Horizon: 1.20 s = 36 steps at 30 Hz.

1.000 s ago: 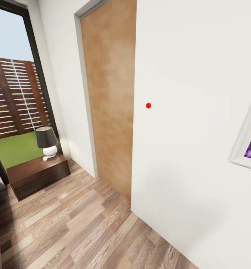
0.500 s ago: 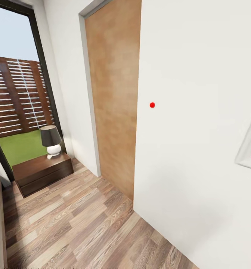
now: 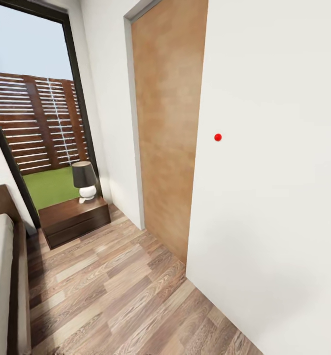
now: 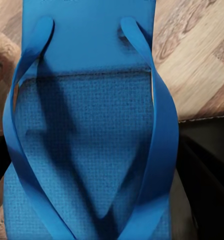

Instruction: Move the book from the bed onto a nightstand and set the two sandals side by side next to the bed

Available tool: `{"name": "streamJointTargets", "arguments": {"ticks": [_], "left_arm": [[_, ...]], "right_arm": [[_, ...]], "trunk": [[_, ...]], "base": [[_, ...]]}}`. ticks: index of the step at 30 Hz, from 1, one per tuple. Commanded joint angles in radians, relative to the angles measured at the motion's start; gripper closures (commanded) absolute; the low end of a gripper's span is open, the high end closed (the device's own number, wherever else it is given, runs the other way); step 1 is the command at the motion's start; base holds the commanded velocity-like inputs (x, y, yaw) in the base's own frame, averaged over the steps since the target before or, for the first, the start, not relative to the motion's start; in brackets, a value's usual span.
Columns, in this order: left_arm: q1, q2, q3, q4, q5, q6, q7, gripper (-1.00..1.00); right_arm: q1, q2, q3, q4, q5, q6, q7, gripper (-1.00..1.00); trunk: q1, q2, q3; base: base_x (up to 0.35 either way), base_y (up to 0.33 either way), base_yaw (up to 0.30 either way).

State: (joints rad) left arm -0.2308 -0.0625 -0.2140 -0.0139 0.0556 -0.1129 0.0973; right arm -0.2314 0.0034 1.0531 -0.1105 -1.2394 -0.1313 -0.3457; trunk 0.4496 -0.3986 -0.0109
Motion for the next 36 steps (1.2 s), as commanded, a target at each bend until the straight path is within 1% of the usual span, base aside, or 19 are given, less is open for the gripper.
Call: {"name": "streamJointTargets", "arguments": {"ticks": [1,10,24,36], "left_arm": [[-0.001,0.000,-0.008,0.002,0.006,-0.004,0.004,1.00],[-0.001,0.000,-0.009,0.002,0.006,-0.004,0.004,1.00],[-0.001,0.000,-0.008,0.001,0.006,-0.004,0.004,1.00],[-0.001,0.001,-0.008,0.000,0.006,-0.004,0.004,1.00]], "right_arm": [[0.000,0.000,0.008,-0.001,-0.011,-0.004,-0.006,1.00],[0.000,0.001,0.008,-0.001,-0.011,-0.004,-0.006,1.00],[0.000,0.001,0.008,-0.001,-0.010,-0.004,-0.006,1.00],[0.000,0.003,0.008,-0.001,-0.009,-0.004,-0.005,1.00]], "trunk": [[0.000,-0.001,-0.002],[0.000,-0.001,-0.008],[0.000,-0.001,-0.009],[0.000,-0.001,-0.009]], "base": [[0.000,-0.105,0.209],[0.000,-0.053,0.219],[0.000,-0.005,0.254],[0.035,-0.107,0.260]]}}
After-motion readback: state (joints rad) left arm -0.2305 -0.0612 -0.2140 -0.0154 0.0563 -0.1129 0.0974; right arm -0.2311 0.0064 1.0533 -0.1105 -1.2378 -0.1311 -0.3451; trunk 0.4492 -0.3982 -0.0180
